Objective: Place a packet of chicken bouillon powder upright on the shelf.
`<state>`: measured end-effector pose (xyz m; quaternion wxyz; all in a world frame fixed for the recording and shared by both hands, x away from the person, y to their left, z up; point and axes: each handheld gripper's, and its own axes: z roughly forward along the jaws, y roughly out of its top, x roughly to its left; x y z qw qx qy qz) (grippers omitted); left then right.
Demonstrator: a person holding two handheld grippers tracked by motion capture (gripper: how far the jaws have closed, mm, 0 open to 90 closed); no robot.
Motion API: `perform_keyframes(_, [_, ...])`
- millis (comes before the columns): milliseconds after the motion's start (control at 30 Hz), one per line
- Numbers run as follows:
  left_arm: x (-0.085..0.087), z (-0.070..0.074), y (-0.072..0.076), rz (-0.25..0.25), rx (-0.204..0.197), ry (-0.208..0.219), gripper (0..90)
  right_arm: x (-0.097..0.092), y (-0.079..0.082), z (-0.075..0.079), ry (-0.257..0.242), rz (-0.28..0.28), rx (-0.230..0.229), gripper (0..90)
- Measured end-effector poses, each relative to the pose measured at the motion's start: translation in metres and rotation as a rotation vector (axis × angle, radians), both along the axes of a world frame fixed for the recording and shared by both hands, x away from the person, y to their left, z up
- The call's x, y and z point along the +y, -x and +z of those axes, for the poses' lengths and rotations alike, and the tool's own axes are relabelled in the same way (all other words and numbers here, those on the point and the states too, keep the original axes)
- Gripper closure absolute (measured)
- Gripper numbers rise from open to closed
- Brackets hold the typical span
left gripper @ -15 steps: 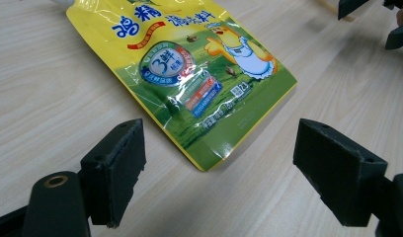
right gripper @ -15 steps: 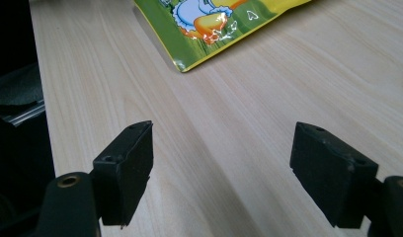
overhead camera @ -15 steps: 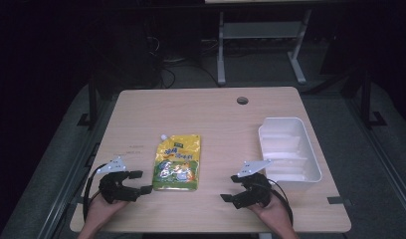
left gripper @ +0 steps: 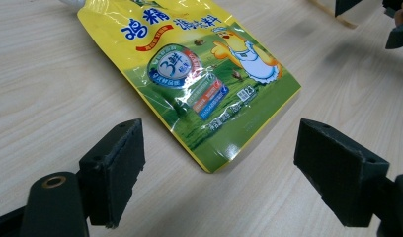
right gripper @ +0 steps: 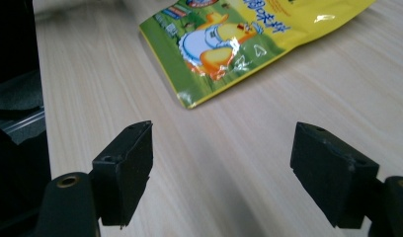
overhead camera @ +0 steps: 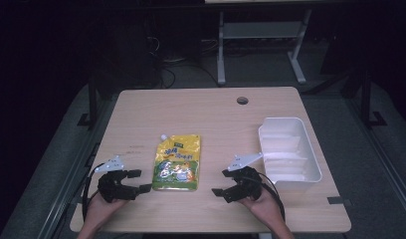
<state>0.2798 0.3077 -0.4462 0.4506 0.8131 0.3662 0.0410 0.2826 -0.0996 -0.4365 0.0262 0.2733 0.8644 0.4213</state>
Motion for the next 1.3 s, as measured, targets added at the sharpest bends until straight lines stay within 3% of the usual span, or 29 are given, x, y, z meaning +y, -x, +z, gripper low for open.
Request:
perform_keyframes(367, [0.005,0.0,-0.002,0.016,0.001,0.01,18.4,0.02,-0.02,0.017,-0.012,0.01,-0.006,30.3])
perform_keyframes(600, [0.008,0.001,-0.004,0.024,0.0,0.014,18.4,0.049,-0.035,0.023,-0.004,0.034,-0.011,33.6])
perform_keyframes(767, [0.007,0.003,-0.006,0.026,0.001,0.018,18.6,0.074,-0.045,0.015,0.042,0.063,0.0,39.0])
perform_keyframes(933, [0.003,0.007,-0.009,0.027,-0.002,0.011,19.2,0.084,-0.049,0.008,0.067,0.068,0.011,39.7])
perform_keyframes(1033, [-0.002,0.007,-0.019,0.032,0.018,-0.016,19.8,0.092,-0.05,0.002,0.093,0.075,0.012,39.6])
perform_keyframes(1300, [-0.008,0.009,-0.044,0.073,0.058,-0.039,21.4,0.108,-0.05,-0.01,0.169,0.089,-0.025,38.0])
